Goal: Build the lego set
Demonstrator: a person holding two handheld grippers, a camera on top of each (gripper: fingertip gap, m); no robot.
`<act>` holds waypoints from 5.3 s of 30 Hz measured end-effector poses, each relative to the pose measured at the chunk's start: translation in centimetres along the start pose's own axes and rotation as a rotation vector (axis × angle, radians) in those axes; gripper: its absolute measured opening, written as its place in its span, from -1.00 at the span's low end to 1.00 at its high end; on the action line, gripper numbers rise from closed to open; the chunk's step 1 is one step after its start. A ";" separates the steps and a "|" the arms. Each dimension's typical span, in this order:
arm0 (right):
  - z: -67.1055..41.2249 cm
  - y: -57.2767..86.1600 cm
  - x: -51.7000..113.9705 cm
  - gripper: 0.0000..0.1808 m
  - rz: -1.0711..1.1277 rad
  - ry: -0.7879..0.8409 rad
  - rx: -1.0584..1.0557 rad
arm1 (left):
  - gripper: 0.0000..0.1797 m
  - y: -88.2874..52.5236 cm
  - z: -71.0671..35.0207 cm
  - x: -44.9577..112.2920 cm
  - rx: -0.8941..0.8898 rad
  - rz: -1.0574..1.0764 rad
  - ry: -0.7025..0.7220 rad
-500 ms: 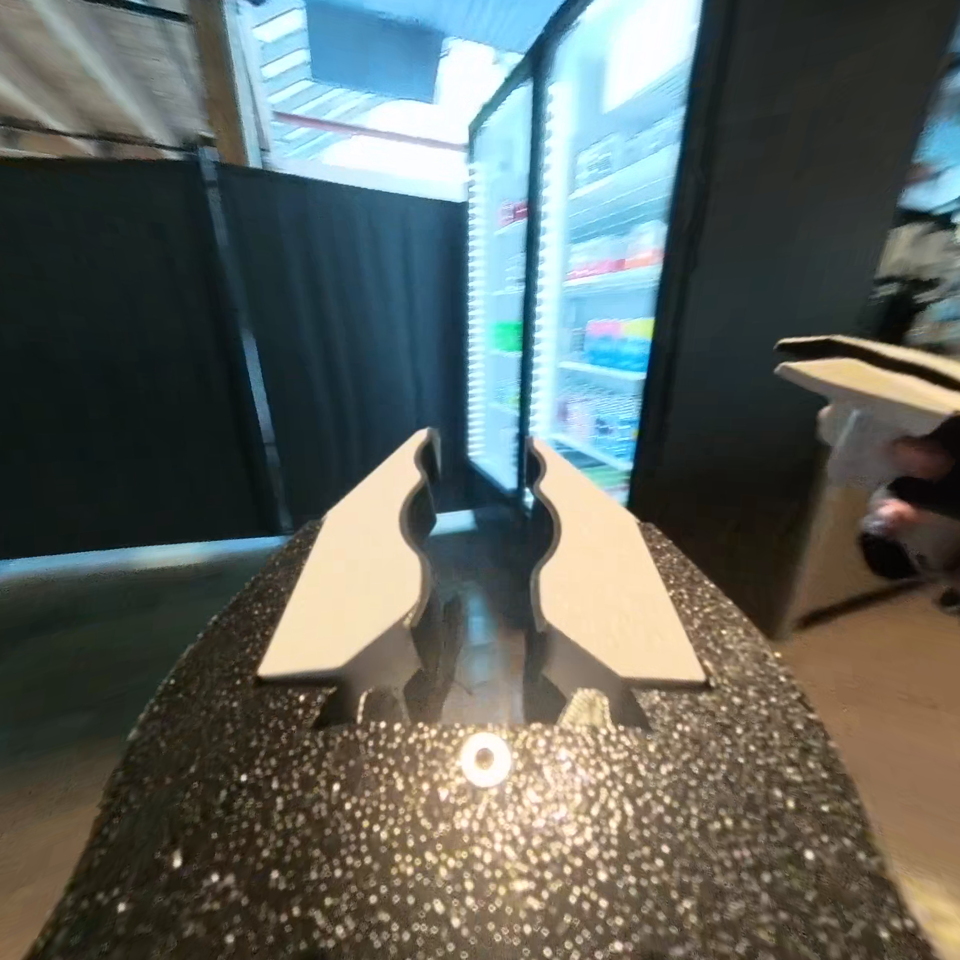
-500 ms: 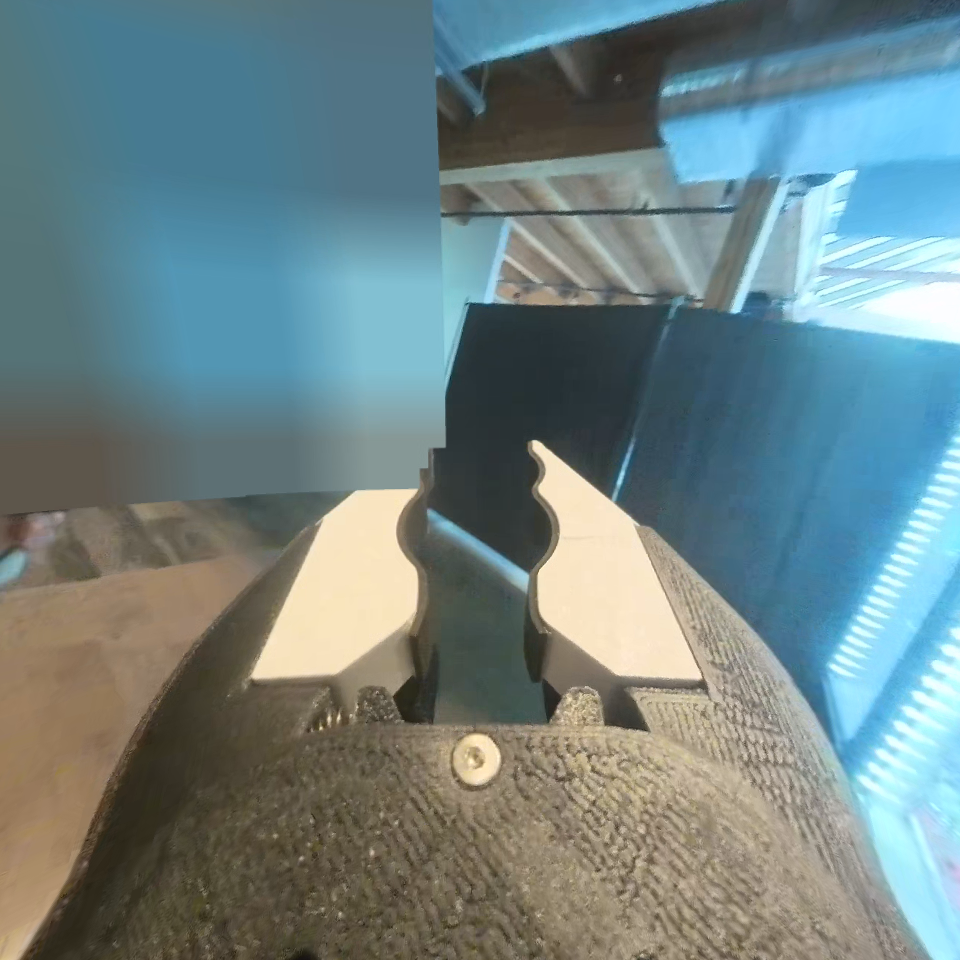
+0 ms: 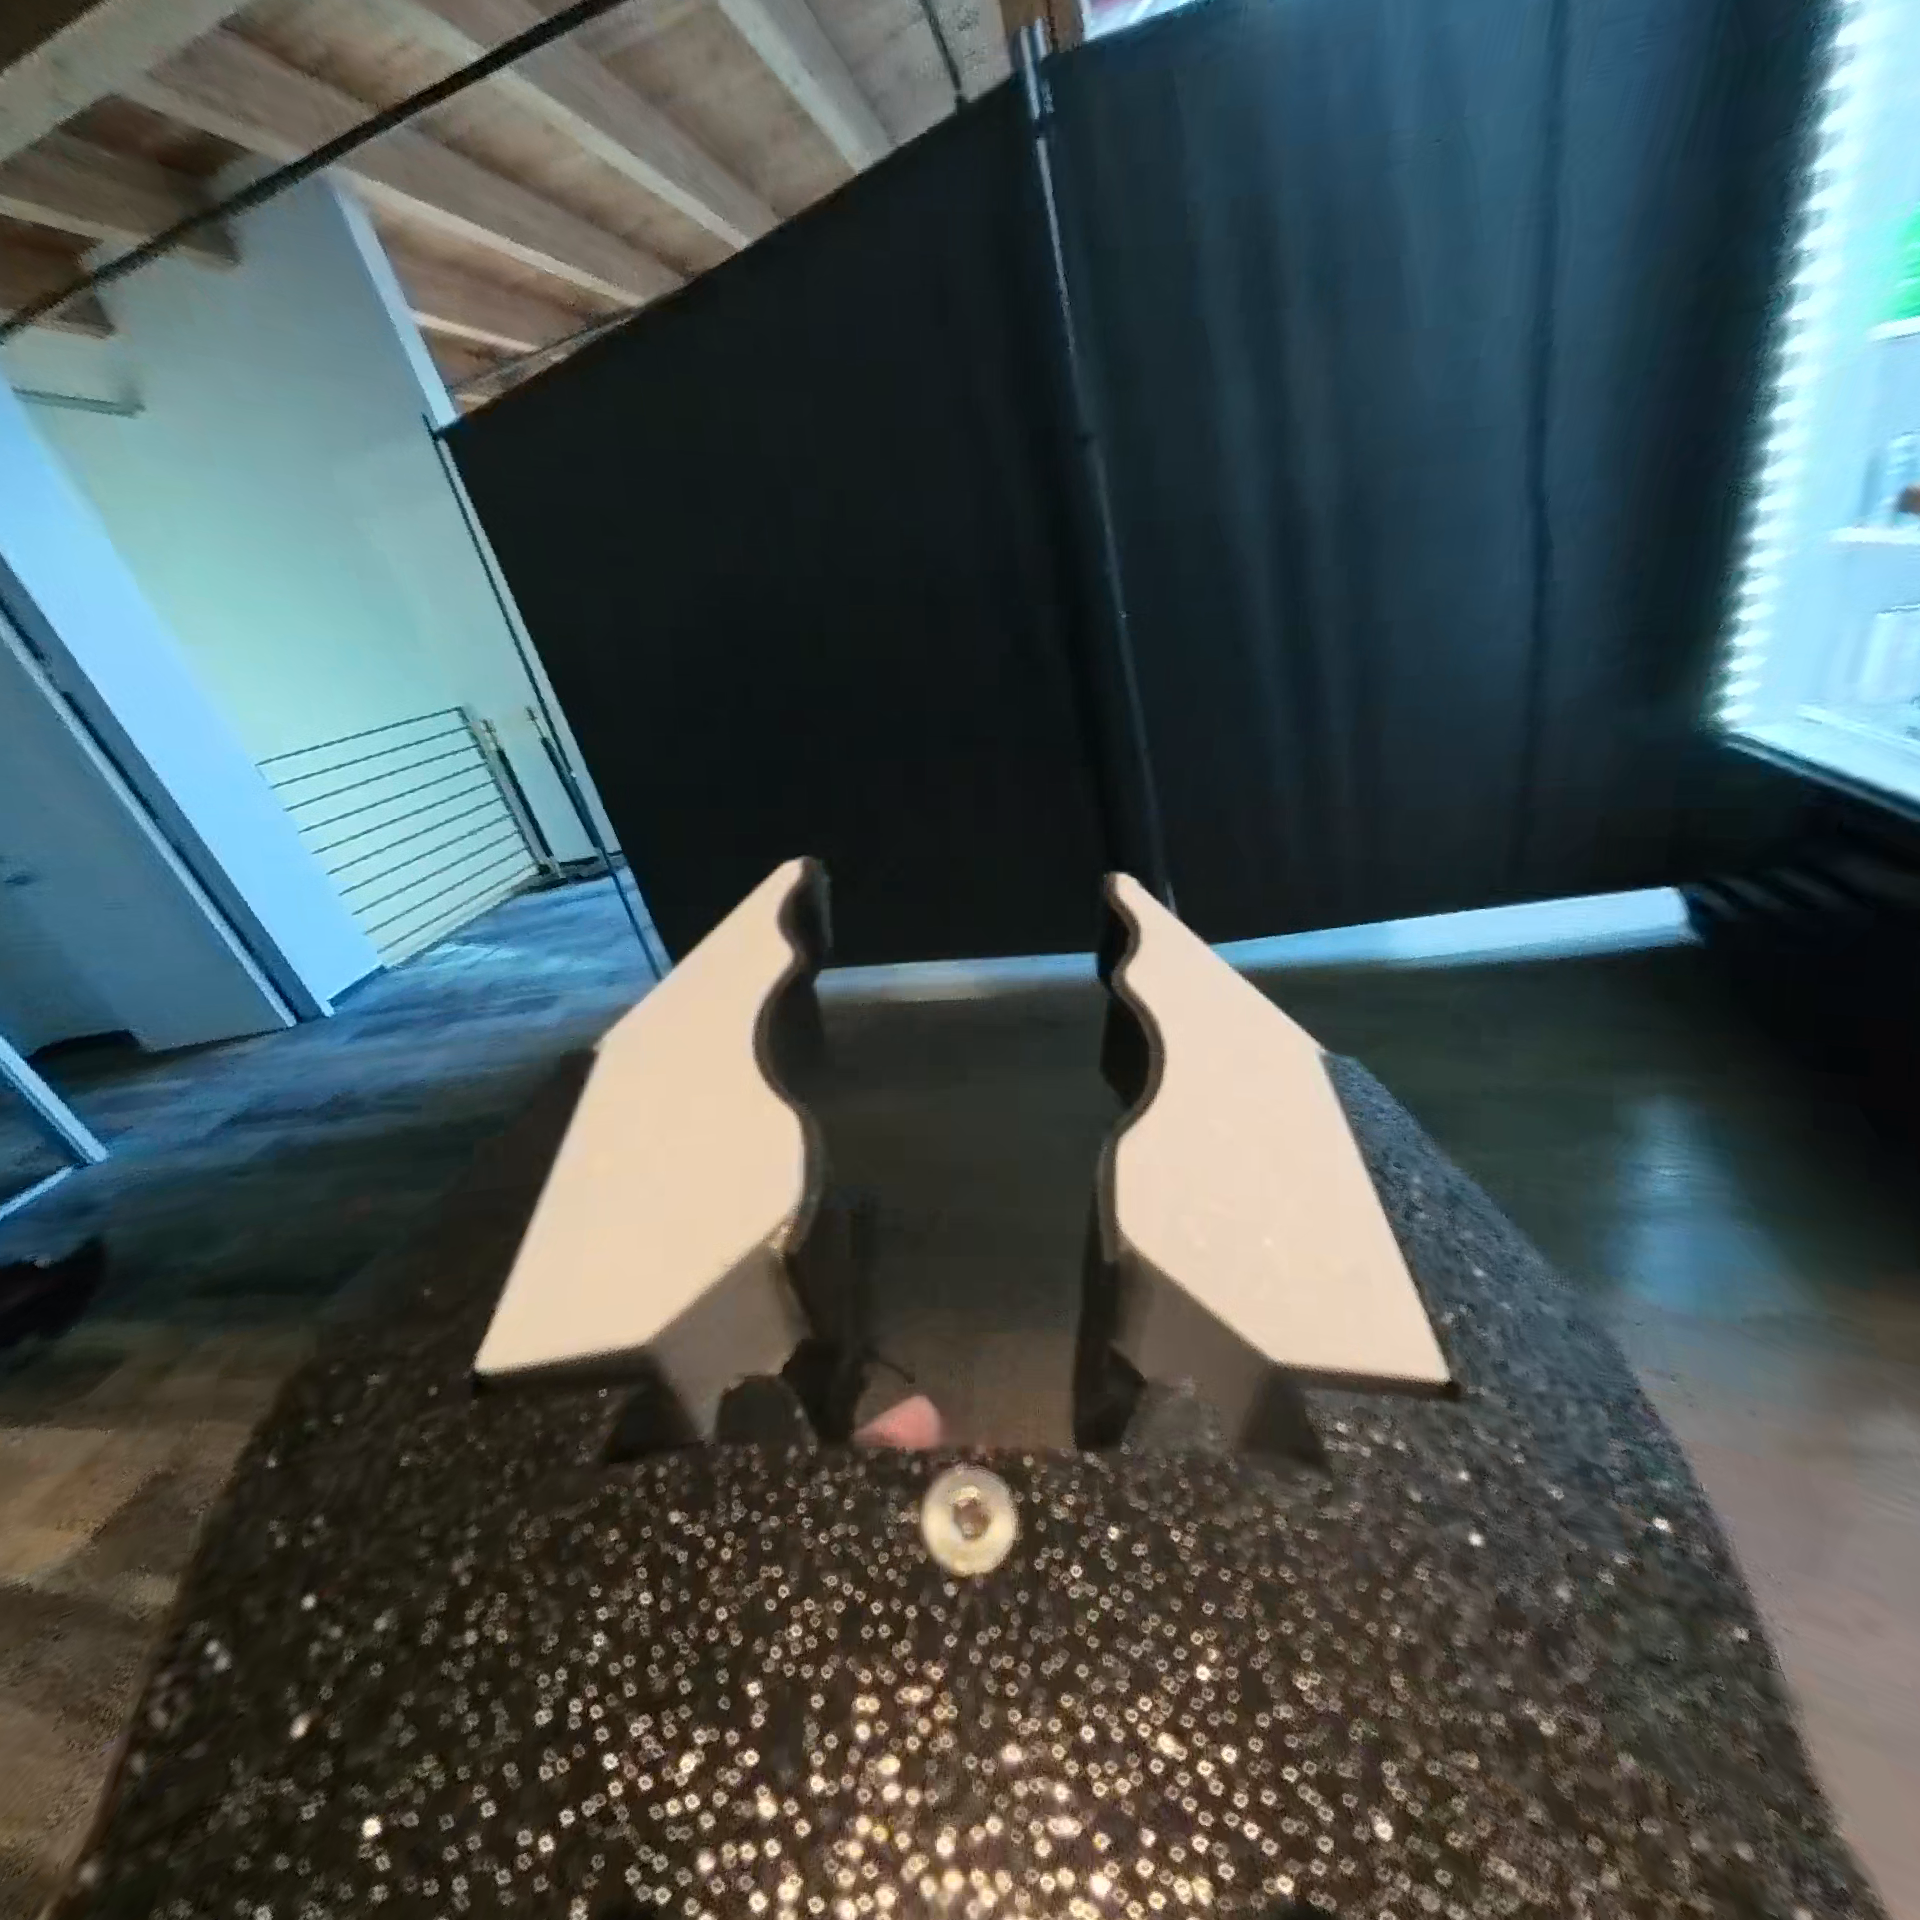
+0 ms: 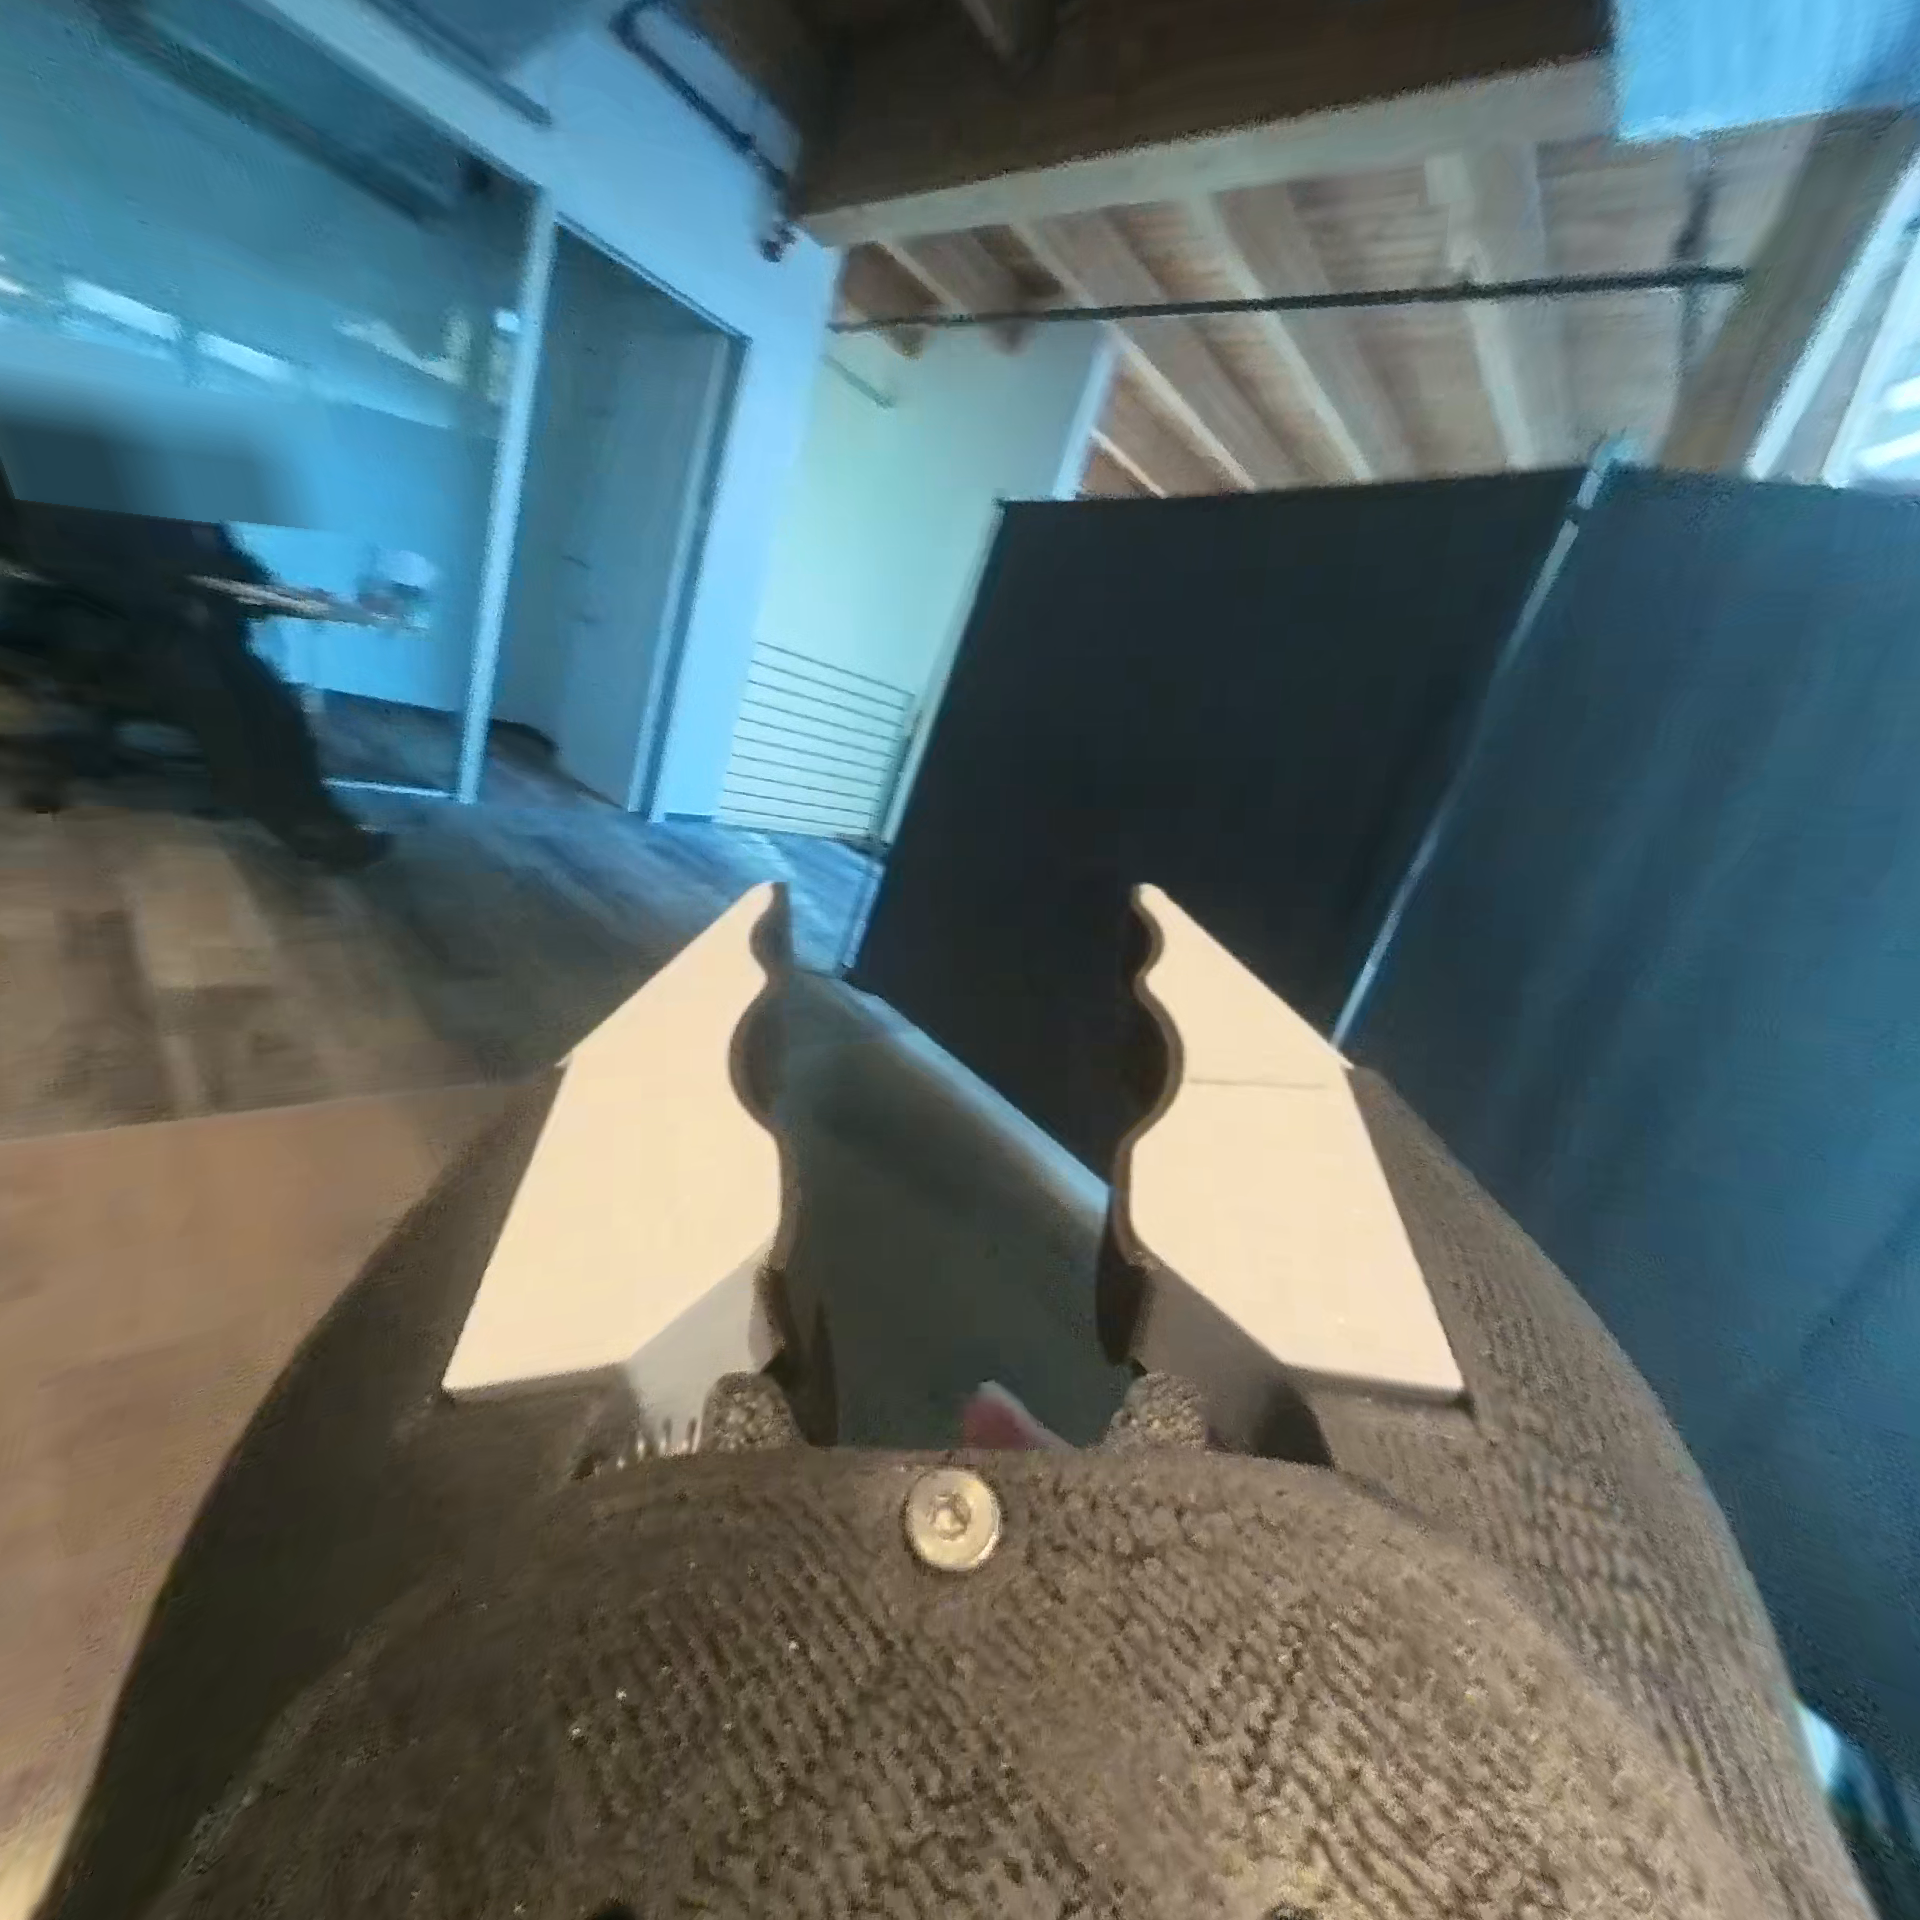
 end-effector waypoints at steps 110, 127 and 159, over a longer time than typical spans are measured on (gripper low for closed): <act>111.1 3.7 313.3 0.42 1.027 -0.647 0.017 | 0.50 -173.2 120.6 301.2 0.034 0.578 -0.365; 126.8 51.8 339.4 0.43 1.060 -0.408 0.022 | 0.61 -153.8 120.6 348.4 -0.053 0.424 -0.415; 161.8 145.7 365.7 0.39 1.229 -0.593 0.019 | 0.56 -93.8 114.6 446.0 -0.040 0.466 -0.517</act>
Point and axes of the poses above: each gripper's, where its closed fingertips meet, x out along the fingers, z out of its underside, y = z × x across the jaws, the point moved 3 cm from there along -x, back along the fingers, and after that the axes turned 3 degrees about x, right-handed, at the moved point
